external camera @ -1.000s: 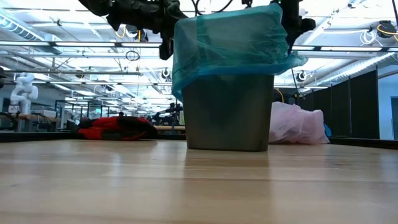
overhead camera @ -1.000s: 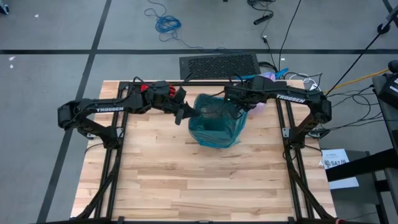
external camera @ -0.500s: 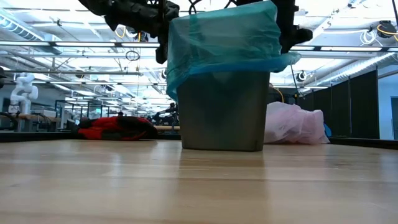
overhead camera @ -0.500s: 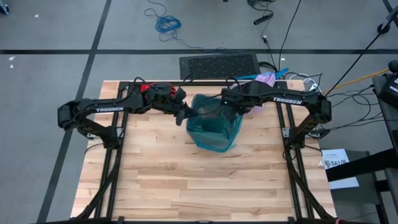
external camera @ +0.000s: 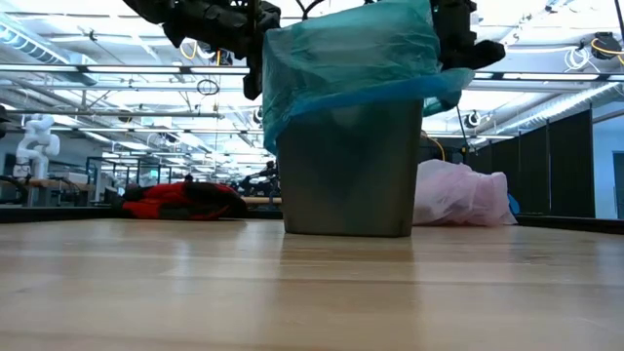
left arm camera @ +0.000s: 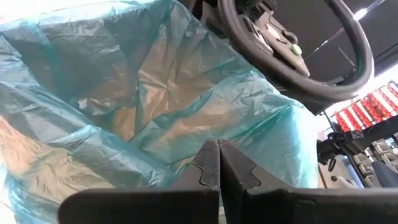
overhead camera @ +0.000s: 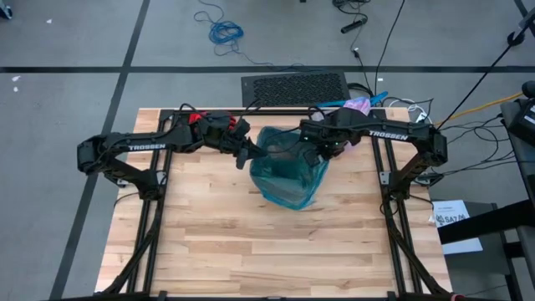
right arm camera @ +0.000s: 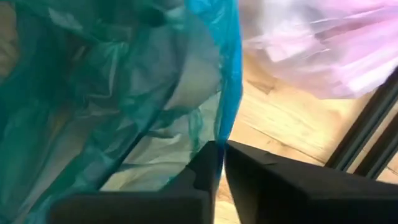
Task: Place trash/remove bag and relplace
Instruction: Insert the new blue trash bag into the trash bin
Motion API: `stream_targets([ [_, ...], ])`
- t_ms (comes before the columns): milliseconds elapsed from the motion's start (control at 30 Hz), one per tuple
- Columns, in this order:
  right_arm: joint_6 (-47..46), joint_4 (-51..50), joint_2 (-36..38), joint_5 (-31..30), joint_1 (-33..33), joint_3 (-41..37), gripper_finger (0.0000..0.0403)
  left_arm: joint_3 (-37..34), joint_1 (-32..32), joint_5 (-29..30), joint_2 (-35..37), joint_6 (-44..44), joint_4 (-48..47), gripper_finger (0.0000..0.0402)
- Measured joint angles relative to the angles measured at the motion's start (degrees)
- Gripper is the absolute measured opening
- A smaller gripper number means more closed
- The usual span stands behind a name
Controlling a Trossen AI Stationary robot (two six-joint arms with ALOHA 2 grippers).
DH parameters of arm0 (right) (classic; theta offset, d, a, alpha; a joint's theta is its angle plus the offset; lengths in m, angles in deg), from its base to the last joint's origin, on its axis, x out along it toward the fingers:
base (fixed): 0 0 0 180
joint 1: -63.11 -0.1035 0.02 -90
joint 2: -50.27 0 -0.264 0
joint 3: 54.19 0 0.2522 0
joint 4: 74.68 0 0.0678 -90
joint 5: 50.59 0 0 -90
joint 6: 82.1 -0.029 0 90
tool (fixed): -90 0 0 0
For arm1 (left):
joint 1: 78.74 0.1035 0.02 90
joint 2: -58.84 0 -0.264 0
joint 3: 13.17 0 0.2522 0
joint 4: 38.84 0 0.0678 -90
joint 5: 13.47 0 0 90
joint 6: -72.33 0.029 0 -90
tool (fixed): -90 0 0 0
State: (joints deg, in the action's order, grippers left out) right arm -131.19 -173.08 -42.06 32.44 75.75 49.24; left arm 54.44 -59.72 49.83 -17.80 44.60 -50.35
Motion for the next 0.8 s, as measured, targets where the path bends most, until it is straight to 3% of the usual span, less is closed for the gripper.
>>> stream_targets([
  [300,-1.31,-1.05,5.73,-2.22,0.15,0.0,0.0134,0.0,0.0,0.17,0.0,-0.31,-0.09,0.0],
  [433,-2.42,-0.93,10.24,-1.13,0.11,0.04,0.0163,0.0,0.0,0.2,0.0,-0.35,-0.12,0.0],
  [533,-4.15,1.01,13.62,1.9,-1.75,0.04,0.0149,0.0,0.07,0.2,0.0,-0.37,-0.14,0.0],
  [600,-6.31,4.05,14.83,1.19,-5.94,0.02,0.0117,0.0,0.09,0.2,0.0,-0.39,-0.14,0.0],
  [733,-14.02,8.46,15.05,-7.79,-20.01,-3.27,0.002,-0.02,0.75,0.2,0.0,-0.44,-0.11,0.0],
  [800,-19.64,9.31,15.04,-14.67,-27.11,-6.07,0.001,-0.02,1.11,0.24,-0.02,-0.46,0.01,0.0],
])
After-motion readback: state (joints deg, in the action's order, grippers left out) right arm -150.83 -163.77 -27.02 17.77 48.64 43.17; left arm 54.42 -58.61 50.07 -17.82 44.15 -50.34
